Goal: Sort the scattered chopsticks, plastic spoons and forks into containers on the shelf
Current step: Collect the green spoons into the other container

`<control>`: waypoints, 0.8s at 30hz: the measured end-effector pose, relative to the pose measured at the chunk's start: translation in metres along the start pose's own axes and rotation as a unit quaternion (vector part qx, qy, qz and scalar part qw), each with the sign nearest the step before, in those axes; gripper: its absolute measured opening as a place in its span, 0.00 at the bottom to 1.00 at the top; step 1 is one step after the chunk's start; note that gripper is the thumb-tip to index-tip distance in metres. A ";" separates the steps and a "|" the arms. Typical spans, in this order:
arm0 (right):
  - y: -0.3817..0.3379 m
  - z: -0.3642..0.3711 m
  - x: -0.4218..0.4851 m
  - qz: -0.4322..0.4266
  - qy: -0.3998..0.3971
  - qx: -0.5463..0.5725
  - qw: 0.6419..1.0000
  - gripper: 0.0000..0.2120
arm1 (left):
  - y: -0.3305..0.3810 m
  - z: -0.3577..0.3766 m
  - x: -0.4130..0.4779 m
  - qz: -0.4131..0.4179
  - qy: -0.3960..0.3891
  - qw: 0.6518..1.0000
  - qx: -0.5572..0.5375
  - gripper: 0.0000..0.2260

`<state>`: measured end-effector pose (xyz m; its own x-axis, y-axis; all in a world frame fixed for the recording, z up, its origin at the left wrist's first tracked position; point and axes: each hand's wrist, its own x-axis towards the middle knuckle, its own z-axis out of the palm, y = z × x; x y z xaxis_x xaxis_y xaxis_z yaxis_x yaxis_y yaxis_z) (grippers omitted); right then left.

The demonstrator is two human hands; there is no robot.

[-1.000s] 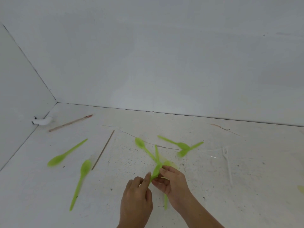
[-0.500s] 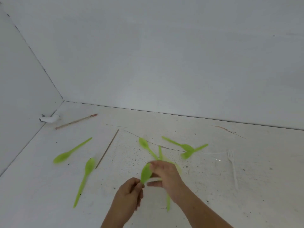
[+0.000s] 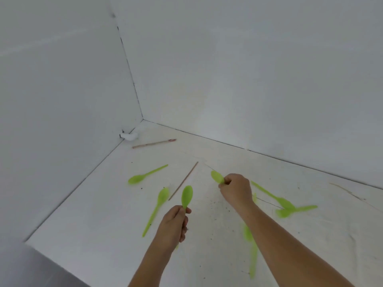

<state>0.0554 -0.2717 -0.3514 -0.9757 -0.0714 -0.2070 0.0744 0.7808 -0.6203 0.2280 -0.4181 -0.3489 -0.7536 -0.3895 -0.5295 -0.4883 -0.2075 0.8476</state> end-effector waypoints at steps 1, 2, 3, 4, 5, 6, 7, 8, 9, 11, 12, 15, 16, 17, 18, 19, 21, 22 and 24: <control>-0.010 -0.004 -0.014 0.003 -0.016 0.081 0.997 0.05 | -0.001 0.000 -0.003 -0.001 0.000 1.000 -0.010 0.12; -0.020 -0.008 -0.031 0.004 -0.053 0.150 0.987 0.06 | 0.000 0.002 -0.006 0.002 -0.002 1.000 -0.021 0.11; -0.030 -0.009 -0.049 0.007 -0.107 0.204 0.973 0.07 | 0.000 0.004 -0.009 0.009 -0.005 0.999 -0.033 0.11; -0.036 -0.007 -0.064 0.024 -0.164 0.249 0.954 0.06 | 0.000 0.008 -0.012 0.016 -0.004 0.999 -0.044 0.10; -0.039 -0.003 -0.076 0.054 -0.210 0.286 0.933 0.06 | -0.001 0.012 -0.016 0.020 0.002 0.998 -0.057 0.11; -0.040 0.004 -0.086 0.083 -0.238 0.312 0.916 0.06 | -0.002 0.016 -0.021 0.018 0.010 0.997 -0.072 0.11; -0.039 0.012 -0.095 0.100 -0.249 0.320 0.908 0.07 | -0.004 0.018 -0.026 0.012 0.019 0.996 -0.092 0.11; -0.037 0.021 -0.100 0.087 -0.251 0.299 0.917 0.09 | -0.007 0.020 -0.029 0.005 0.030 0.993 -0.113 0.12; -0.034 0.030 -0.103 0.051 -0.244 0.249 0.936 0.11 | -0.010 0.020 -0.032 -0.003 0.041 0.990 -0.135 0.12; -0.033 0.045 -0.108 -0.022 -0.211 0.161 0.964 0.15 | -0.015 0.017 -0.035 -0.012 0.054 0.982 -0.179 0.13; -0.034 0.050 -0.111 -0.049 -0.194 0.137 0.970 0.17 | -0.017 0.014 -0.037 -0.013 0.056 0.978 -0.198 0.13; -0.039 0.065 -0.120 -0.094 -0.173 0.082 0.977 0.18 | -0.022 0.001 -0.037 -0.022 0.058 0.975 -0.213 0.15; -0.043 0.071 -0.122 -0.105 -0.172 0.060 0.978 0.18 | -0.023 -0.004 -0.035 -0.025 0.057 0.976 -0.209 0.17; -0.047 0.075 -0.122 -0.116 -0.179 0.037 0.976 0.17 | -0.025 -0.010 -0.031 -0.027 0.057 0.977 -0.204 0.19; -0.054 0.079 -0.119 -0.126 -0.196 0.018 0.972 0.17 | -0.027 -0.017 -0.025 -0.030 0.060 0.977 -0.200 0.19; -0.062 0.082 -0.113 -0.137 -0.222 0.015 0.965 0.17 | -0.028 -0.027 -0.019 -0.032 0.067 0.977 -0.201 0.17; -0.083 0.089 -0.096 -0.111 -0.277 0.068 0.952 0.17 | -0.027 -0.054 -0.003 -0.041 0.078 0.972 -0.218 0.16; -0.092 0.096 -0.084 -0.091 -0.269 0.104 0.953 0.16 | -0.021 -0.070 0.005 -0.047 0.076 0.969 -0.231 0.16; -0.107 0.115 -0.059 -0.081 -0.181 0.107 0.974 0.06 | -0.005 -0.104 0.024 -0.048 0.055 0.969 -0.236 0.16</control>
<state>0.1286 -0.4221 -0.3597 -0.8447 -0.4277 -0.3217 0.0036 0.5965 -0.8026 0.2586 -0.5193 -0.3624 -0.6510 -0.4362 -0.6212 -0.2787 -0.6239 0.7301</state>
